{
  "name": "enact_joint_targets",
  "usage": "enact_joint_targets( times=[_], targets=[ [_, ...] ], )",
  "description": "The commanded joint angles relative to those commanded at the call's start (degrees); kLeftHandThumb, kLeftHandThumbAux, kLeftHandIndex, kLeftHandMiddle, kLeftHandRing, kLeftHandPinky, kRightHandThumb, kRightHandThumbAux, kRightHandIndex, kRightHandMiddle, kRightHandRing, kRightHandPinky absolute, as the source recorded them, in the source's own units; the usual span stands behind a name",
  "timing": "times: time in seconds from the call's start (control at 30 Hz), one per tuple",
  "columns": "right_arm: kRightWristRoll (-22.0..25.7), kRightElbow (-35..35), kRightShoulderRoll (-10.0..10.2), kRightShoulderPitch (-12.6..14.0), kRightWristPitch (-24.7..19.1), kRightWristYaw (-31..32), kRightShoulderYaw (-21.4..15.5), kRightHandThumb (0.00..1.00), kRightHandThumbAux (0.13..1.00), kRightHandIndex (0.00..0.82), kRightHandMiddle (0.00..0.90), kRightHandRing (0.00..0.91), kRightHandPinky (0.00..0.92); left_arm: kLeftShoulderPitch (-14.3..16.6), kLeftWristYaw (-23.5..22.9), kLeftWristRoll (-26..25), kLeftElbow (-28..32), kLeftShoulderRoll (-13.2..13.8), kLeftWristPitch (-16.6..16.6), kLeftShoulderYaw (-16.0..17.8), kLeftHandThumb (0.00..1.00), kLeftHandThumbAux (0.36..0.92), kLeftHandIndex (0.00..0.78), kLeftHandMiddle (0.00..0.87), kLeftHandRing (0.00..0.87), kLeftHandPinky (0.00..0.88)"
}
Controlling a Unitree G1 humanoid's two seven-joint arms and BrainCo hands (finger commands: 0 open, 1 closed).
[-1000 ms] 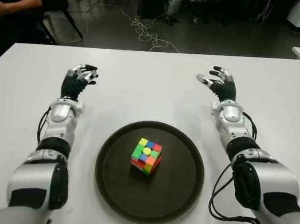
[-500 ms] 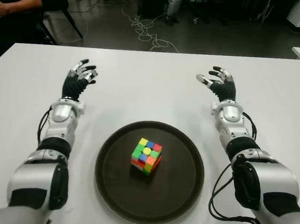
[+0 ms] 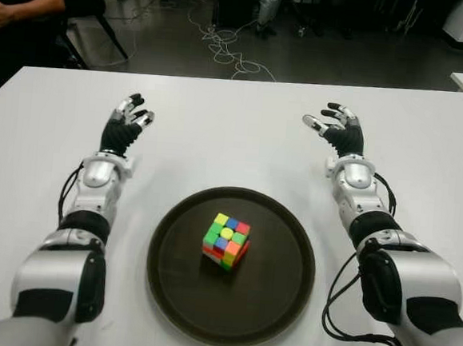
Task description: Pick up the Rubik's Cube and put it in the plate
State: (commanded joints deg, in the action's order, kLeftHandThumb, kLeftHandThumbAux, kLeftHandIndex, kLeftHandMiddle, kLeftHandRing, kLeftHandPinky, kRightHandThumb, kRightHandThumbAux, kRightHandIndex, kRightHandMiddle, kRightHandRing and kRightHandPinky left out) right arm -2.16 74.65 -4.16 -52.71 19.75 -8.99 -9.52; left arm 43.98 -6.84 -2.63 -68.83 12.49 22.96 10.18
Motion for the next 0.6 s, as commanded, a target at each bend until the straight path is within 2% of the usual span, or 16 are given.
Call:
enact_joint_targets(
  times=[0.37, 0.6],
  targets=[
    [-1.2, 0.1, 0.0, 0.2, 0.6, -1.5, 0.9, 0.0, 0.754, 0.278, 0.365, 0.421, 0.477, 0.3, -1.6, -0.4, -0.5, 0.1, -1.0, 0.3, 0.078, 0.602, 0.025, 0.059, 0.038, 0.048],
    [-1.9, 0.1, 0.0, 0.2, 0.9, -2.0, 1.1, 0.0, 0.746, 0.304, 0.385, 0.443, 0.491, 0.6, -2.0, -0.5, -0.7, 0.1, -1.4, 0.5, 0.041, 0.626, 0.014, 0.046, 0.032, 0.049]
  ],
)
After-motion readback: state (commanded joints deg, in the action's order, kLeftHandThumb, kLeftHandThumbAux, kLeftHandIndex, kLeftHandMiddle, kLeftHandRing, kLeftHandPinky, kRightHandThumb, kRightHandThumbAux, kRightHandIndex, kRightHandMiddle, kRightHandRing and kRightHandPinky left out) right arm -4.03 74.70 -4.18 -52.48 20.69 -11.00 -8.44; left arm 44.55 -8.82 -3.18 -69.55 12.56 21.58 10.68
